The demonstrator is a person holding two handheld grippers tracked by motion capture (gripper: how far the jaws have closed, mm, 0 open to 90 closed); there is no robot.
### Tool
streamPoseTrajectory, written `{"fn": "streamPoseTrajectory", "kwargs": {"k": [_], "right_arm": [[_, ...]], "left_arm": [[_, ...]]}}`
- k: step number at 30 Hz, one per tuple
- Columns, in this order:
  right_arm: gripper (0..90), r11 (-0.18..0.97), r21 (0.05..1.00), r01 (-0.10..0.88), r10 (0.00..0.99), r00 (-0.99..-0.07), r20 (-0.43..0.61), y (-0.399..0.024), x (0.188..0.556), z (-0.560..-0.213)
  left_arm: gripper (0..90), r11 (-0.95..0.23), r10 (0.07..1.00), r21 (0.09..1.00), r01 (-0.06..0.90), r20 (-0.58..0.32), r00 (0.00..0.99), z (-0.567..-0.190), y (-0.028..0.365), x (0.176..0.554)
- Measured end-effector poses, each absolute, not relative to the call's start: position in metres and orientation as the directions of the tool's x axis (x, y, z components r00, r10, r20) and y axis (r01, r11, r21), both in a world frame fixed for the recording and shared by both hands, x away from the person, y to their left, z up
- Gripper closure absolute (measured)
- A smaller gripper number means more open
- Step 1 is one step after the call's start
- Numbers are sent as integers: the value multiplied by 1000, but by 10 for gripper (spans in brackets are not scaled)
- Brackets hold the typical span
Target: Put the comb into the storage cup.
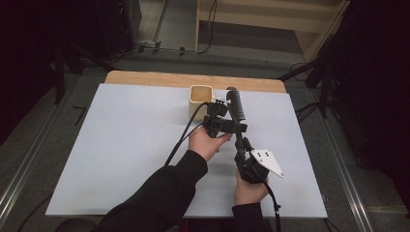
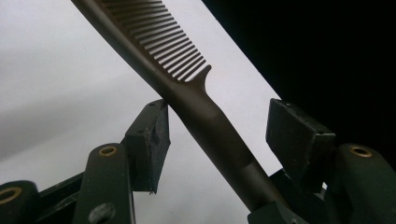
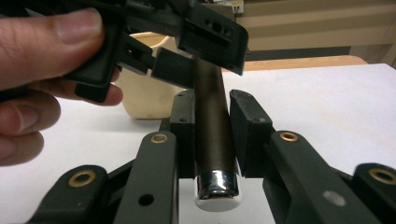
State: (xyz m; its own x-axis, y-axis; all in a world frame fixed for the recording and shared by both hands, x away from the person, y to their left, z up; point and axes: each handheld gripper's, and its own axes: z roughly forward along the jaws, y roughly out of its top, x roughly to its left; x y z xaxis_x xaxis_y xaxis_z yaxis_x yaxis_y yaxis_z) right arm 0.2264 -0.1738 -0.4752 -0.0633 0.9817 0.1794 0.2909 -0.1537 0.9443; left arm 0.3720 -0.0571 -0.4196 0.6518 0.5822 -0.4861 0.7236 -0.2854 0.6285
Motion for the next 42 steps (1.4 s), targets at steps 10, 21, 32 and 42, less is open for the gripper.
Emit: {"fn": "streamPoseTrajectory", "kwargs": {"k": [10,21,32,42], "right_arm": [[702,-175,943,282,978,-58,199,-173,226,-476],[703,-187,931,314,974,-65,217,-174,228,-482],[701,-185,929,322,972,-77,220,-174,229,-483],[698,-178,925,335,972,-90,219,-175,231,-485]], "left_arm": [[552,-282,587,627,726,-486,647,-424,-59,369],[642,-254,567,605,755,-539,623,-428,-55,370],[701,-233,529,591,772,-589,611,-426,-50,372],[728,-241,518,606,758,-580,629,-423,-50,369]]}}
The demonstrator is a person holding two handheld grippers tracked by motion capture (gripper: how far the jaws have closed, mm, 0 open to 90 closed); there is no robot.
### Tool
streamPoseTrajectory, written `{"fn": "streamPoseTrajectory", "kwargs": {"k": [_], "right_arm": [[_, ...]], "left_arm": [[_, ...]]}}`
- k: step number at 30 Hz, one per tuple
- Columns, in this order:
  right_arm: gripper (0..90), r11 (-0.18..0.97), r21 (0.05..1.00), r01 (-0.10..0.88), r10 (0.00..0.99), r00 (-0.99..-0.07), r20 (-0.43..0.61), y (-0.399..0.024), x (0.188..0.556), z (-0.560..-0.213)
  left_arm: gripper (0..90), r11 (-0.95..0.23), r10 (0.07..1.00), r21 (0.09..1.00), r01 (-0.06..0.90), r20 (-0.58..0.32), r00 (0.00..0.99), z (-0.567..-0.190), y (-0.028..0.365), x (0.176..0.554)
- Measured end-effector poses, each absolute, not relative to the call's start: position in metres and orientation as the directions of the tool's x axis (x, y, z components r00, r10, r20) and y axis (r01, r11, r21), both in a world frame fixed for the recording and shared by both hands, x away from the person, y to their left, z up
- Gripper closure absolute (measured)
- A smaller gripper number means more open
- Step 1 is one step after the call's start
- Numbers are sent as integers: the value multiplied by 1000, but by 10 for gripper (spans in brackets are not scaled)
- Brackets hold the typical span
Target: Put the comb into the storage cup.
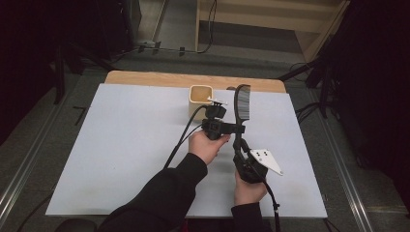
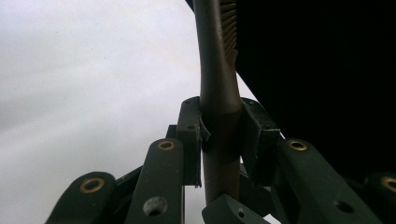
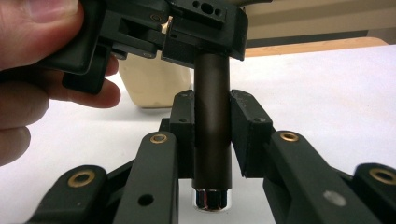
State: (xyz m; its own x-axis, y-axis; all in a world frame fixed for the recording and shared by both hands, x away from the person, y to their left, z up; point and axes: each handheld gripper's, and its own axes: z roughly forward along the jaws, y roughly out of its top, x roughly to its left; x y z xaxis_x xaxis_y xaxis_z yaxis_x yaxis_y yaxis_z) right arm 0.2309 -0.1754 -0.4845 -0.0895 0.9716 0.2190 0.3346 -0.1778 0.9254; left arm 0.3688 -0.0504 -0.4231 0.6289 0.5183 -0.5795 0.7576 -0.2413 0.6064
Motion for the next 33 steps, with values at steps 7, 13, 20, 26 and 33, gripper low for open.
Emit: {"fn": "streamPoseTrajectory", "kwargs": {"k": [7,13,20,26,33], "right_arm": [[595,-118,945,305,979,-121,161,-173,231,-484],[490,-101,930,353,971,-169,169,-175,235,-483],[424,-81,922,378,952,-245,184,-178,238,-483],[393,-84,904,419,930,-293,222,-182,241,-481],[381,-49,895,443,913,-344,220,-182,244,-480]], "left_arm": [[732,-250,526,626,739,-554,646,-421,-48,369],[732,-257,542,641,723,-524,657,-418,-43,371],[732,-282,576,662,695,-463,674,-416,-38,375],[732,-305,595,671,676,-420,685,-412,-31,378],[732,-316,607,675,666,-396,689,-408,-18,382]]}}
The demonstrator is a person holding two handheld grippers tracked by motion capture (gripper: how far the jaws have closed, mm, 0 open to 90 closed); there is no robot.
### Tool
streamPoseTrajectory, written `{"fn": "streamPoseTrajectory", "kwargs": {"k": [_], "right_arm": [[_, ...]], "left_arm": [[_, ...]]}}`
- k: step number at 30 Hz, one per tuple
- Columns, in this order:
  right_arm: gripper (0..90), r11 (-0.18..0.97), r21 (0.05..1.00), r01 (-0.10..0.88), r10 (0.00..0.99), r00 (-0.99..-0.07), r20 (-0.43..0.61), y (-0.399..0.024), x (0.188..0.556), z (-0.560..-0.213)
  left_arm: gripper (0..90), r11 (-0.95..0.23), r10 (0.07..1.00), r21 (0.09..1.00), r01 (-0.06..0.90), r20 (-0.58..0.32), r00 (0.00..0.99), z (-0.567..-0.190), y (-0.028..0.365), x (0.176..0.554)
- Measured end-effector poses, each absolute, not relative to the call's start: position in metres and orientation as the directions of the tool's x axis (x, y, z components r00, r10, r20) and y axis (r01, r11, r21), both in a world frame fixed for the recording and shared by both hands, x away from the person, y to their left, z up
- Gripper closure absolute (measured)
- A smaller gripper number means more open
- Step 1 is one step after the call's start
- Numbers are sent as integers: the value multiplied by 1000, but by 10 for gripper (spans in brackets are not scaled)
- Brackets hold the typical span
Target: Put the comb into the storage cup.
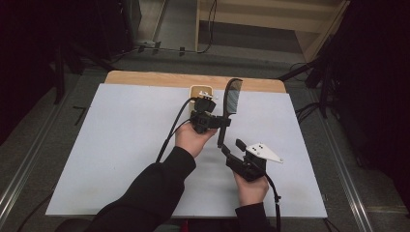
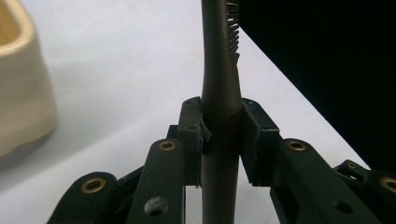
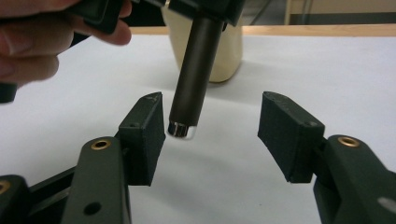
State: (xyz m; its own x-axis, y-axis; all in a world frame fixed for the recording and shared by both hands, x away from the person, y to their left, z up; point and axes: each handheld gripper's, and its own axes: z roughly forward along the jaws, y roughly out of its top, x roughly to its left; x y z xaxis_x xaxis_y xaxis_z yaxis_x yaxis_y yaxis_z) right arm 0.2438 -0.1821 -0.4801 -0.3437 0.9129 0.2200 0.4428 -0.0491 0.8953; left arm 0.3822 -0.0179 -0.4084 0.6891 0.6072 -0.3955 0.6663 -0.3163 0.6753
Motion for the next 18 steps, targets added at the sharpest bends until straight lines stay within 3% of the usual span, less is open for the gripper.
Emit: {"fn": "streamPoseTrajectory", "kwargs": {"k": [18], "right_arm": [[345,78,841,535,820,-515,251,-183,259,-479]], "left_arm": [[731,-342,615,682,646,-357,703,-404,3,387]]}}
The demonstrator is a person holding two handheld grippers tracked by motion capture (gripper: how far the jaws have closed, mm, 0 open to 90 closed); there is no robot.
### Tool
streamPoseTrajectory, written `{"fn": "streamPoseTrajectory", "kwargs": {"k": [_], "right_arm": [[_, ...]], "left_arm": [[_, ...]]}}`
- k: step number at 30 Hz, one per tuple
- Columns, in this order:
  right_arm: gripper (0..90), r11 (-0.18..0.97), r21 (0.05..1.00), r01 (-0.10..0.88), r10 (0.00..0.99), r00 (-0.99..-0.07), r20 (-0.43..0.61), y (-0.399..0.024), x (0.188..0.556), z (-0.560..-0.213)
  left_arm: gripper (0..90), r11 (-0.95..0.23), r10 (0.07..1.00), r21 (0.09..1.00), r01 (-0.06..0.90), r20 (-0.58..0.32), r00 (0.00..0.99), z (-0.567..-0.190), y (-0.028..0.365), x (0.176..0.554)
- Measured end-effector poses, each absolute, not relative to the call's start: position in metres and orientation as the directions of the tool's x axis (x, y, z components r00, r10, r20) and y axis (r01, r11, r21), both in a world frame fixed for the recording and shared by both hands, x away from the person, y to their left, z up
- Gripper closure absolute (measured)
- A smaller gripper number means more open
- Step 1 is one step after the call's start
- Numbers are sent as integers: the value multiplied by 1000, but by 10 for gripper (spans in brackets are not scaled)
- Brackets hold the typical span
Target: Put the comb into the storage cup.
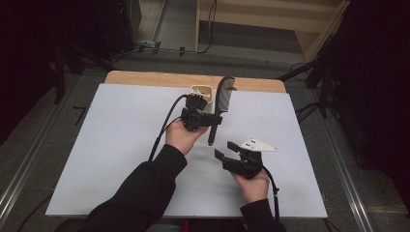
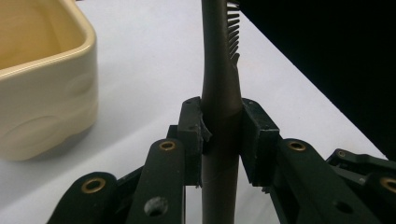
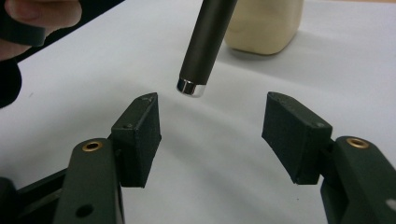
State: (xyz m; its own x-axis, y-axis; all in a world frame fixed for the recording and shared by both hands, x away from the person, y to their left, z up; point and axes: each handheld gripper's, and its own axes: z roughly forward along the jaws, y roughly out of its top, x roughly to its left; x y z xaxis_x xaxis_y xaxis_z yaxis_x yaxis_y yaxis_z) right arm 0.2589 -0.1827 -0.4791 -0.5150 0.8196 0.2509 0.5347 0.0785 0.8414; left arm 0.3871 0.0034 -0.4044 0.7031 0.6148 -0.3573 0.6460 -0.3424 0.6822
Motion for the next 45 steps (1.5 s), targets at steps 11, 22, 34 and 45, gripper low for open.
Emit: {"fn": "streamPoseTrajectory", "kwargs": {"k": [11,22,34,45], "right_arm": [[274,192,799,571,754,-606,252,-181,270,-479],[260,241,765,597,711,-646,280,-192,269,-475],[261,341,746,572,662,-710,242,-201,266,-465],[259,383,742,550,638,-738,218,-214,260,-463]], "left_arm": [[731,-360,611,679,640,-347,712,-402,11,389],[731,-370,609,693,619,-322,725,-400,15,388],[731,-372,600,709,600,-309,738,-396,25,388],[730,-351,585,715,604,-336,738,-389,37,391]]}}
